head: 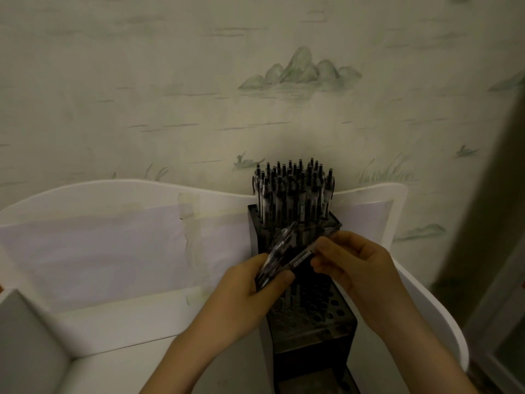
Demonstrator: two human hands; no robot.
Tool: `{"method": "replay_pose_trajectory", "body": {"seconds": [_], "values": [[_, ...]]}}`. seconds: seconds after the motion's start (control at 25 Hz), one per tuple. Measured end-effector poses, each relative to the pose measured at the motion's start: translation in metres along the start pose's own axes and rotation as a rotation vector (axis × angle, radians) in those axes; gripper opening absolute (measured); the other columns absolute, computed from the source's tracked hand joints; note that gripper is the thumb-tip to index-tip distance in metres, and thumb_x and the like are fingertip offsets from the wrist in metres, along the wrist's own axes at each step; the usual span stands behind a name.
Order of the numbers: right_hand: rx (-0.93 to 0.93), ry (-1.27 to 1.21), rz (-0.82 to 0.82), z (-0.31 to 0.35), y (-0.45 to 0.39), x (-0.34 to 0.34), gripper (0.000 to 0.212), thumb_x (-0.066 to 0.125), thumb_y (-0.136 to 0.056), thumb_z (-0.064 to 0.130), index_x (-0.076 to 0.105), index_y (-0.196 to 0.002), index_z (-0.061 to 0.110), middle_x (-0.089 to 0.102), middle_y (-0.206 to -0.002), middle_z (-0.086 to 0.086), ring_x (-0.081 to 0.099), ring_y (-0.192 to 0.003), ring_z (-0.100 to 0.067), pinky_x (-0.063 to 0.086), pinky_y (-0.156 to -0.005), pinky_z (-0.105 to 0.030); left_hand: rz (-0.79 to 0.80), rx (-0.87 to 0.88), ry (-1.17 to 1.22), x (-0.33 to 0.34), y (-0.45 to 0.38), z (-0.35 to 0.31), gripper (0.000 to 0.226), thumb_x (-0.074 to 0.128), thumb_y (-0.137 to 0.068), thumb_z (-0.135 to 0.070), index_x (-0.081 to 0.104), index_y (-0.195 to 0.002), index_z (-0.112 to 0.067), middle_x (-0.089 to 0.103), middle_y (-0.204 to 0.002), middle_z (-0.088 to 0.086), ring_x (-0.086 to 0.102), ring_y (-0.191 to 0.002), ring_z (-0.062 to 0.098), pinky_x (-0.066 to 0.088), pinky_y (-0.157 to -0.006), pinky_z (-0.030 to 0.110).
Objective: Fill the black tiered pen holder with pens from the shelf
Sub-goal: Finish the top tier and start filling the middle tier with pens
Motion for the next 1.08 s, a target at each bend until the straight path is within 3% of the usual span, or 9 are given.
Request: {"method": "replay_pose_trajectory", "body": {"seconds": [0.12, 0.28, 0.44, 0.6, 0.76, 0.88, 1.0, 1.08], "values": [[0.001, -0.009, 0.085, -0.003, 0.001, -0.002, 0.028, 0.073, -0.071, 0.016, 0.077, -0.099, 0.011, 0.074, -0.092, -0.014, 0.070, -0.076, -0.020, 0.057, -0.071, -0.026, -0.006, 0.005, -0.004, 0.001, -0.001, 0.000, 0.020, 0.058, -0.089, -0.048, 0.059, -0.078, -0.032, 0.056, -0.056, -0.009, 0.051, -0.049, 0.002, 0.038, -0.049, 0.017], [-0.025, -0.010, 0.055, -0.003, 0.000, -0.008, 0.018, 0.067, -0.073, 0.013, 0.079, -0.086, 0.011, 0.075, -0.093, -0.014, 0.071, -0.084, -0.025, 0.058, -0.073, -0.027, 0.003, 0.006, -0.018, 0.002, -0.002, 0.002, 0.024, 0.060, -0.090, -0.046, 0.062, -0.081, -0.023, 0.061, -0.059, -0.007, 0.059, -0.053, 0.003, 0.042, -0.052, 0.012], [-0.091, -0.004, 0.141, -0.001, 0.001, -0.010, 0.025, 0.072, -0.071, 0.020, 0.077, -0.094, 0.010, 0.073, -0.102, -0.019, 0.071, -0.096, -0.031, 0.058, -0.079, -0.032, 0.003, 0.018, 0.004, 0.003, -0.003, 0.001, 0.025, 0.057, -0.089, -0.051, 0.061, -0.076, -0.031, 0.064, -0.060, -0.007, 0.060, -0.055, 0.001, 0.042, -0.055, 0.009], [-0.103, 0.028, 0.120, 0.000, 0.000, -0.015, 0.025, 0.077, -0.066, 0.020, 0.077, -0.089, 0.010, 0.074, -0.090, -0.019, 0.073, -0.080, -0.030, 0.058, -0.074, -0.032, -0.023, 0.015, -0.020, 0.003, -0.004, 0.001, 0.026, 0.052, -0.088, -0.058, 0.062, -0.080, -0.035, 0.069, -0.064, -0.006, 0.063, -0.060, 0.002, 0.045, -0.059, 0.010], [-0.188, 0.087, -0.033, 0.004, -0.001, -0.015, 0.013, 0.076, -0.066, 0.019, 0.079, -0.079, 0.016, 0.076, -0.080, -0.012, 0.073, -0.069, -0.025, 0.058, -0.067, -0.026, -0.082, 0.015, -0.081, 0.001, -0.005, 0.005, 0.038, 0.049, -0.080, -0.067, 0.062, -0.081, -0.031, 0.068, -0.070, -0.006, 0.063, -0.062, 0.002, 0.049, -0.058, 0.018], [-0.362, 0.295, -0.139, 0.012, -0.002, -0.018, 0.007, 0.077, -0.073, 0.015, 0.076, -0.078, 0.019, 0.076, -0.076, -0.002, 0.073, -0.067, -0.017, 0.056, -0.065, -0.018, -0.111, -0.010, -0.103, -0.003, -0.004, 0.008, 0.035, 0.053, -0.084, -0.060, 0.061, -0.077, -0.027, 0.066, -0.069, -0.002, 0.061, -0.059, 0.006, 0.044, -0.054, 0.018], [-0.474, 0.626, -0.164, 0.006, -0.002, -0.014, 0.016, 0.077, -0.079, 0.012, 0.072, -0.083, 0.027, 0.073, -0.077, 0.013, 0.070, -0.070, -0.006, 0.053, -0.068, -0.011, -0.111, -0.024, -0.101, -0.005, -0.003, 0.009, 0.031, 0.057, -0.088, -0.052, 0.061, -0.078, -0.023, 0.064, -0.064, -0.004, 0.059, -0.055, 0.006, 0.045, -0.052, 0.019], [-0.500, 0.722, -0.168, -0.002, -0.002, -0.010, 0.021, 0.076, -0.080, 0.012, 0.070, -0.082, 0.032, 0.071, -0.076, 0.019, 0.068, -0.071, 0.000, 0.049, -0.068, -0.007, -0.106, -0.019, -0.108, -0.006, -0.002, 0.007, 0.030, 0.057, -0.088, -0.051, 0.061, -0.077, -0.024, 0.061, -0.059, -0.005, 0.055, -0.050, 0.003, 0.043, -0.050, 0.017]]}}
Point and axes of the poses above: each hand's wrist, its own y-axis away from the middle knuckle, its own x-axis out of the palm, z = x × y, the point moved 1 cm from there along -y, towards the middle knuckle
